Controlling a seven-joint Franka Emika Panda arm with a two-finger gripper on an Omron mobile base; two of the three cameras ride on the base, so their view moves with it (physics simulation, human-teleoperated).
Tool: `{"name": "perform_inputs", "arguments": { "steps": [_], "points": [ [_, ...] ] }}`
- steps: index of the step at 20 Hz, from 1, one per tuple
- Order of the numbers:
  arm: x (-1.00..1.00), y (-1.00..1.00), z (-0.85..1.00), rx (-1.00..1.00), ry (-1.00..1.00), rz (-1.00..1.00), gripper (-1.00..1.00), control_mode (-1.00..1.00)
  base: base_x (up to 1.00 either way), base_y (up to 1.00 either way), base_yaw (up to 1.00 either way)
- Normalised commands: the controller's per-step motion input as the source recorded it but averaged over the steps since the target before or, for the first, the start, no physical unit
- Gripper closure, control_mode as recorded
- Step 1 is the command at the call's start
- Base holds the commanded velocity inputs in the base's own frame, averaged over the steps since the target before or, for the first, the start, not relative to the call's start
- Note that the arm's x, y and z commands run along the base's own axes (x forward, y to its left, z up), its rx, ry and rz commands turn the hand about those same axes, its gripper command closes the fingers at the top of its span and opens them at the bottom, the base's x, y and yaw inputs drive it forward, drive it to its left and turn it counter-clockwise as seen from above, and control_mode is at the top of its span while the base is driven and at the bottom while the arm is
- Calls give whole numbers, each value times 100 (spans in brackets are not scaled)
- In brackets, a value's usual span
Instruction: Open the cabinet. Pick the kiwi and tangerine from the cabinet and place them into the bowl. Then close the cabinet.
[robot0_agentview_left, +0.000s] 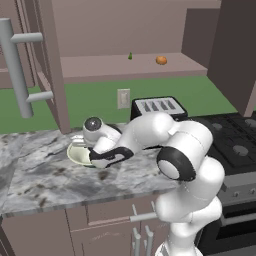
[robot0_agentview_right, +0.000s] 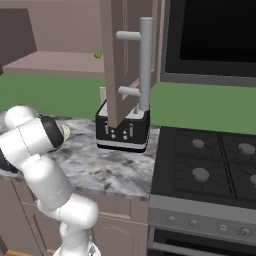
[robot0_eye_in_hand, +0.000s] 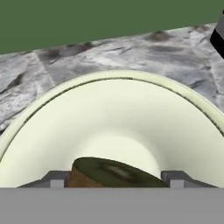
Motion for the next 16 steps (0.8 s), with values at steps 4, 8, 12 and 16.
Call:
{"name": "perform_inputs", "arguments": {
  "steps": [4,8,12,16],
  "points": [
    [0,0,11,0,-4,0,-100,-100,0,0,0],
    [1,0,19,0,-5,-1,-100,-100,0,0,0],
    [-5,0,57,-1,-12,-2,-100,-100,0,0,0],
    [-35,0,84,-1,-20,-1,-100,-100,0,0,0]
  ]
}}
